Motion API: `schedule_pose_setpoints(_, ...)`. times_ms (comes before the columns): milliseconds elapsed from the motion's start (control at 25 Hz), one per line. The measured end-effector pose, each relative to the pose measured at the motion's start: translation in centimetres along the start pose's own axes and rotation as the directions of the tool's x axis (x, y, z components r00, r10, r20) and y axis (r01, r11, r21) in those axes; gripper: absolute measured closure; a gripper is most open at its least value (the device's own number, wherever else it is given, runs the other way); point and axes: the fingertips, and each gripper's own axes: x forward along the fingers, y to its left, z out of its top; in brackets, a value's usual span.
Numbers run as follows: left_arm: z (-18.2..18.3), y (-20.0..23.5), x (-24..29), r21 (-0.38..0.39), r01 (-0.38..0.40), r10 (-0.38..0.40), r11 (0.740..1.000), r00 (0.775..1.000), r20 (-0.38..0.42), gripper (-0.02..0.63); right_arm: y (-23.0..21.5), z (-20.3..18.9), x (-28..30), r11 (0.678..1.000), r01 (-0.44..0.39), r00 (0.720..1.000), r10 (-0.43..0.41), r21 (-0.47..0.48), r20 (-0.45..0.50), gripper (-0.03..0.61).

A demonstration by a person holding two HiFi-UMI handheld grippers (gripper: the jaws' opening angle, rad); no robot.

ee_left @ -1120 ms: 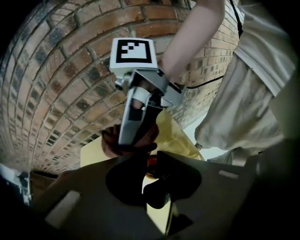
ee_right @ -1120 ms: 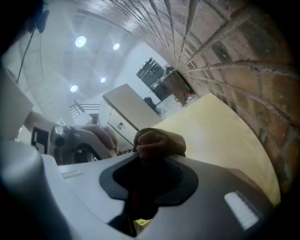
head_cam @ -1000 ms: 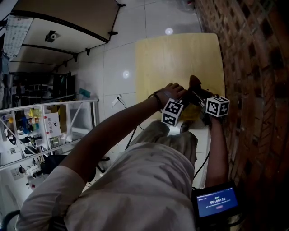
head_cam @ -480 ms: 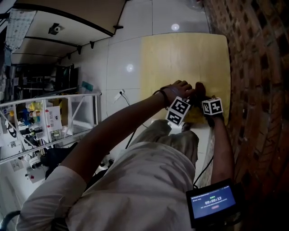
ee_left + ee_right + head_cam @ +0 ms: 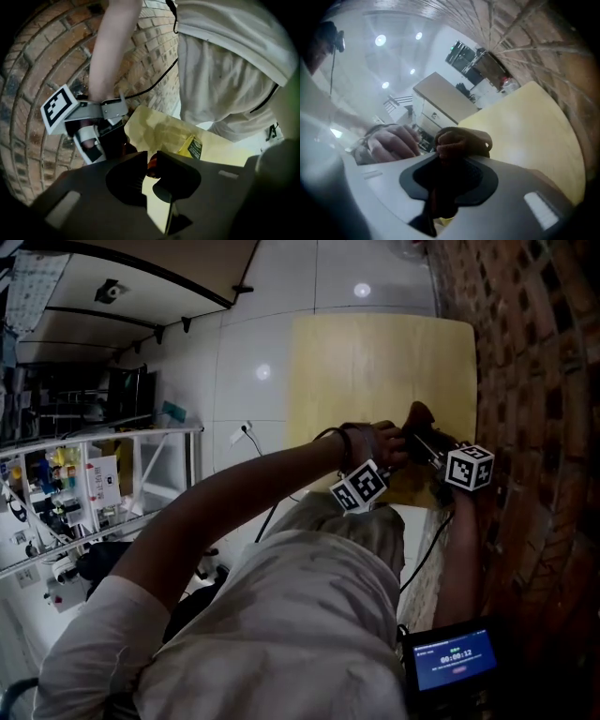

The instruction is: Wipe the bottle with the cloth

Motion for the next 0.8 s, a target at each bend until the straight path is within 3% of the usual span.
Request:
schedule_pose_setpoints(120,0.4,-0.1,-0.1,0.043,-0.010,0.009,0.999,1.000,0.021,0.531,2.2,-0.8,2.0,0.993,-0.118,0.984,0.115,-0.013,-0.137,0.491)
schedule_pose_setpoints(240,0.0,-0.4,-0.2,0.051,-0.018,0.016,0.999,0.999,0.033,0.534,0.6,-3.6,4.6,0.994,-0.109,0.965,0.107,0.007,-0.237,0.491)
schedule_pose_setpoints(360,-0.5,-0.2,-0.4,0.038,-0.011,0.009,0.999,0.999,0.048,0.535,-1.7,-4.6,5.9,0.993,-0.064,0.976,0.082,0.097,-0.202,0.492)
schedule_pose_setpoints(520,-0.6,-0.1,-0.3,0.044,0.016,-0.019,0.999,0.998,0.057,0.537,-4.6,-5.8,6.7,0.994,0.061,0.973,-0.039,0.095,-0.227,0.492)
schedule_pose_setpoints(680,-0.4,0.0,-0.8,0.054,0.025,-0.028,0.998,0.998,0.063,0.537,-7.7,-8.2,6.2,0.969,0.243,0.928,-0.220,0.042,-0.301,0.492)
schedule_pose_setpoints(800,-0.2,0.0,-0.8,0.116,0.003,-0.010,0.993,0.998,0.060,0.537,-8.6,-8.9,5.3,0.950,0.308,0.918,-0.285,0.042,-0.277,0.492)
